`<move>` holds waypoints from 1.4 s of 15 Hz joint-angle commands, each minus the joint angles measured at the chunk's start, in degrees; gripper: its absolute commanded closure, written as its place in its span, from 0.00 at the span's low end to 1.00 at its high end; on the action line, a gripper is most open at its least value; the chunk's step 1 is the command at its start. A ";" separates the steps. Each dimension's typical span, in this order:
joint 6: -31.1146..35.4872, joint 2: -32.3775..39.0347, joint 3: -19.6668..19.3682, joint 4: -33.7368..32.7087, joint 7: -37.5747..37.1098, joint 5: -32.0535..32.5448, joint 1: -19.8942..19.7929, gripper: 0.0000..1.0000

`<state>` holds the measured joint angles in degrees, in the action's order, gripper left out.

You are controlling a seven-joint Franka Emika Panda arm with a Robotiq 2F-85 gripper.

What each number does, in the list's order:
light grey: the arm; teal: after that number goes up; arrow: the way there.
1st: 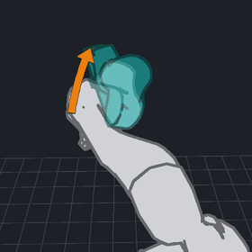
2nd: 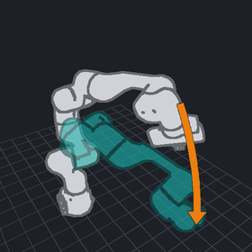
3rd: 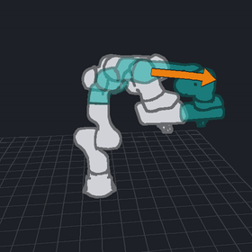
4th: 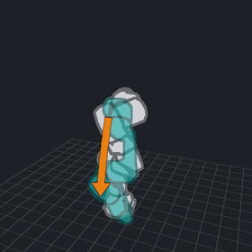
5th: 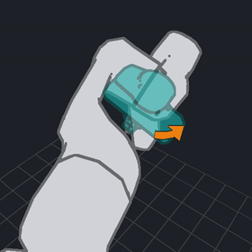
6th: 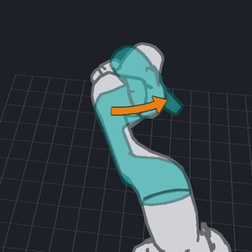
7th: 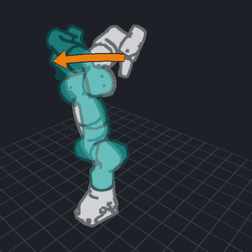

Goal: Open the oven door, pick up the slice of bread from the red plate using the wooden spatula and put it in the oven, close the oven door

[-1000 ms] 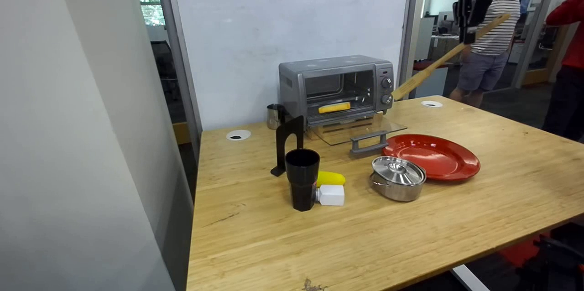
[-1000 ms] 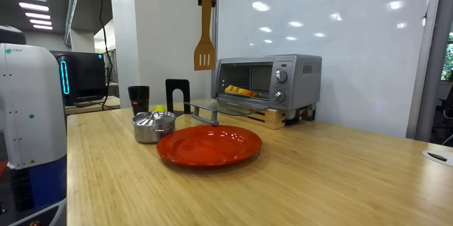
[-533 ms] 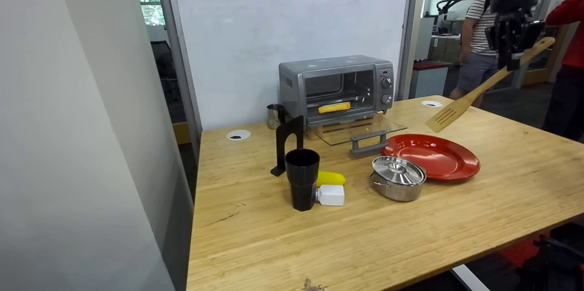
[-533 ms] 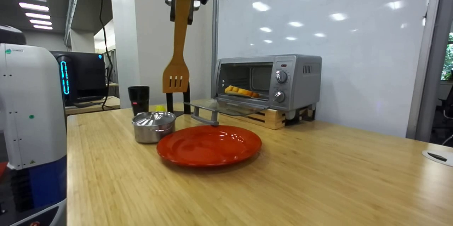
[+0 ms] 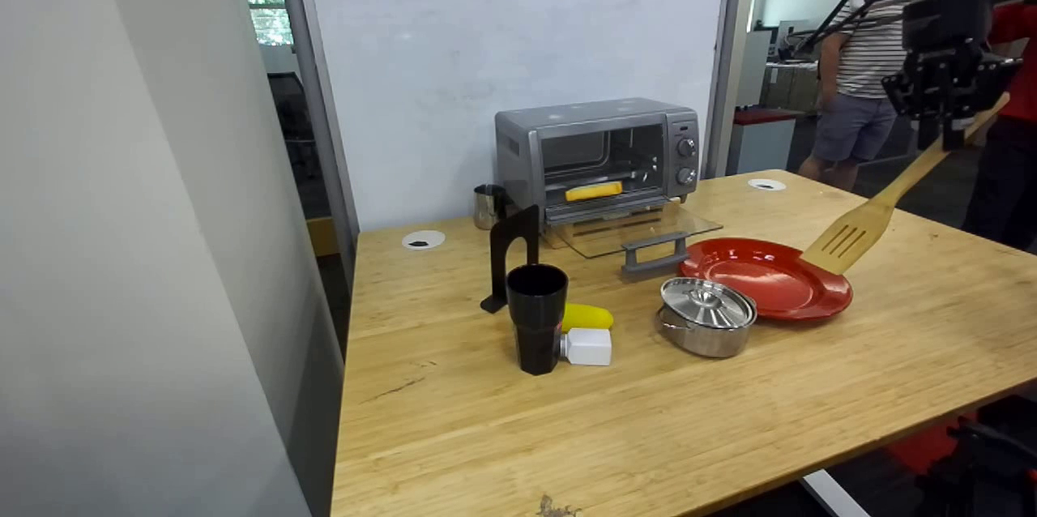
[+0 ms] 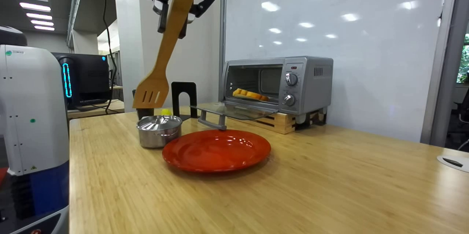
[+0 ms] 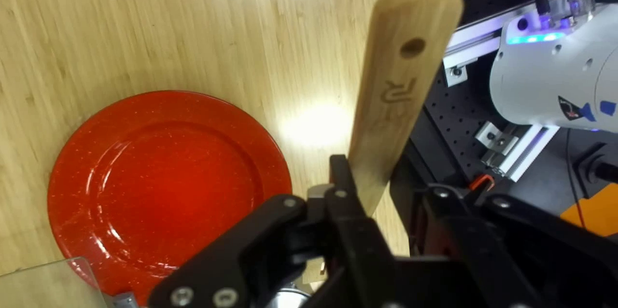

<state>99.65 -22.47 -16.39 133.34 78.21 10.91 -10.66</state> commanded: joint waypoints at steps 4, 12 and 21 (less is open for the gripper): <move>0.44 -1.68 -1.37 3.37 6.60 3.08 0.20 0.94; -0.21 -0.18 -1.11 2.15 5.33 2.27 0.20 0.74; 3.93 -2.03 -0.95 7.88 5.09 3.25 0.09 0.94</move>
<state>100.46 -22.66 -17.34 137.54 83.59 13.16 -10.58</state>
